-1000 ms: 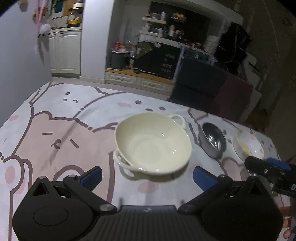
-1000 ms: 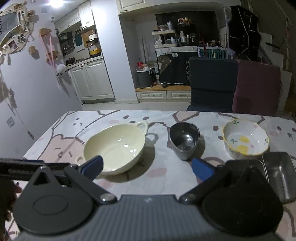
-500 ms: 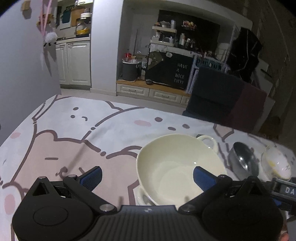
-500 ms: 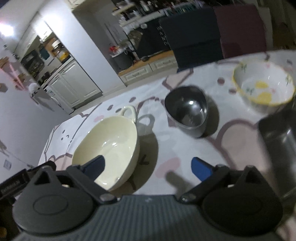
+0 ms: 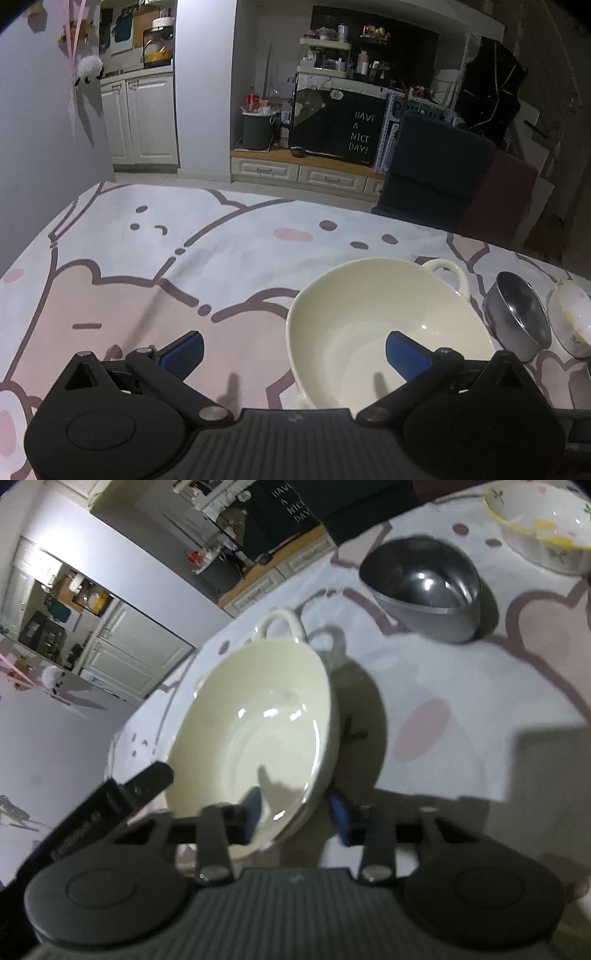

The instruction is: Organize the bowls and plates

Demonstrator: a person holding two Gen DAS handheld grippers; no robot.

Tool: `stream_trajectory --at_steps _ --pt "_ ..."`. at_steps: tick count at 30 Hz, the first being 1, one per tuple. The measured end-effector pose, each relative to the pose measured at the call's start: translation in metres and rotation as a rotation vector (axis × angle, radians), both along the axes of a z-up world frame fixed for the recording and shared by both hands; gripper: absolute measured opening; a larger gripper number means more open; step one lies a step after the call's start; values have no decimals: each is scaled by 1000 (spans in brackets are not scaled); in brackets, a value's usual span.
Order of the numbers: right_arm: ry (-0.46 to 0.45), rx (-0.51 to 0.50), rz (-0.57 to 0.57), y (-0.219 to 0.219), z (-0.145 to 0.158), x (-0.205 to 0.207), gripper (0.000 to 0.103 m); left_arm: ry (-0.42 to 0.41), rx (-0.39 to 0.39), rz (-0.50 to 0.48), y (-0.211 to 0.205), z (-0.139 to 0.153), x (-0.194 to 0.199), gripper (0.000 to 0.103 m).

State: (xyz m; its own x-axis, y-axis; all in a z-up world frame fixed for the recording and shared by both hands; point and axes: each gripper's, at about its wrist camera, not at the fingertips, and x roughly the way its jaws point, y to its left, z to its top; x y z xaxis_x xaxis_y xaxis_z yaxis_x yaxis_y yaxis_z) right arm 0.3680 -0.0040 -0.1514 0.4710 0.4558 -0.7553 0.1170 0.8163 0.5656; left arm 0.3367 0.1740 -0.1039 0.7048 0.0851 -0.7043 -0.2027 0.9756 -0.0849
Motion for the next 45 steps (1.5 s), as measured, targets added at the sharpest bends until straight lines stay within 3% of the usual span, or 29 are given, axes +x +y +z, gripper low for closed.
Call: stream_trajectory --at_steps 1,10,13,24,29,31,33,38,45 --pt "6 -10 -11 1 -2 0 30 10 -11 1 1 -1 0 103" --pt "-43 -54 28 -2 -1 8 26 159 -235 99 17 -19 0 100" --pt "-57 -90 8 5 0 1 26 186 -277 127 21 -22 -2 97" --pt "16 -69 -37 11 0 -28 29 294 -434 170 31 -33 -10 62" --pt "43 -46 -14 9 -1 -30 37 315 -433 164 27 -33 -14 48" --pt "27 -81 -17 2 3 -25 47 316 -432 172 28 -34 -14 40" --pt "-27 -107 -8 -4 7 -15 48 315 -433 181 29 -35 -14 25" --pt "-115 -139 66 -23 14 26 53 308 -456 190 32 -36 -15 24" --pt "-164 -175 185 -34 18 83 53 279 -484 209 36 -35 -18 21"
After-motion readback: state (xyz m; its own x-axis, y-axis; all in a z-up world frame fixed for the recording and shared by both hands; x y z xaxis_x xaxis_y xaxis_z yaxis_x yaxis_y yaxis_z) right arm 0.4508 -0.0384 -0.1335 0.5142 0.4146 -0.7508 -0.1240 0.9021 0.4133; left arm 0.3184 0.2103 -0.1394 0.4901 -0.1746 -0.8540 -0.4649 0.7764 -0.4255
